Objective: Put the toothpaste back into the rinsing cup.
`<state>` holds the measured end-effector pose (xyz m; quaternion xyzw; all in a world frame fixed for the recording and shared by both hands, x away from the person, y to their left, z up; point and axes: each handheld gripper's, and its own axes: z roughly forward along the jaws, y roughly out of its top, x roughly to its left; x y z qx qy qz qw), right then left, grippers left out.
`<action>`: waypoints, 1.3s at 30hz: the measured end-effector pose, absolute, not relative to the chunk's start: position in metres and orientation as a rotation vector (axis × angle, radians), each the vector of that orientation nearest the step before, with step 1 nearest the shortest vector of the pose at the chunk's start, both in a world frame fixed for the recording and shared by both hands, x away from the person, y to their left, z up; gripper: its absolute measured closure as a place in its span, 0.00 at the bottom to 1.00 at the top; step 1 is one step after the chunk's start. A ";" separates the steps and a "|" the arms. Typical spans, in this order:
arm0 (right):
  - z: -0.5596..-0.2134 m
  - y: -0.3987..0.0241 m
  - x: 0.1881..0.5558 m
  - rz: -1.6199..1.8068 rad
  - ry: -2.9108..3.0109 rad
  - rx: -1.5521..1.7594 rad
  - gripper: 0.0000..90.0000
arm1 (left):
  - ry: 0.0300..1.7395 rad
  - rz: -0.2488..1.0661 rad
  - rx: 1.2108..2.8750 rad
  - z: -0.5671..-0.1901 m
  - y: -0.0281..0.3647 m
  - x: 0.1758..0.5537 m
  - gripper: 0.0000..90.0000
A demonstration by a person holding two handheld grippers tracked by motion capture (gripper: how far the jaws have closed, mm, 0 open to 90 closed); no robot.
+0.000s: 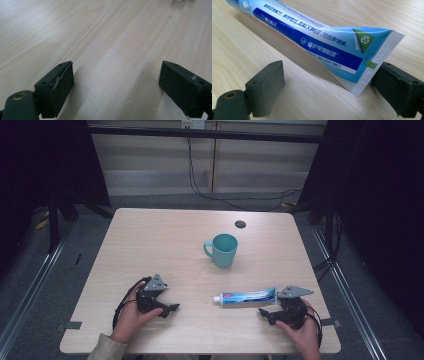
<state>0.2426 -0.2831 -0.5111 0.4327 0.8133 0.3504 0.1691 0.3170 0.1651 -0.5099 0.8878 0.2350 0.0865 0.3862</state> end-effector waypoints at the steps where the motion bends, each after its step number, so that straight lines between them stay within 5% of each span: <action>1: -0.511 -0.283 0.243 0.996 2.312 1.230 0.12 | 0.598 0.220 2.260 -0.510 0.165 0.317 0.14; 22: -0.479 -0.288 0.249 0.784 2.500 1.016 0.17 | 0.599 0.220 2.260 -0.510 0.165 0.317 0.14; 39: -0.456 -0.247 0.284 0.623 2.699 0.710 0.19 | 0.598 0.220 2.261 -0.510 0.165 0.317 0.14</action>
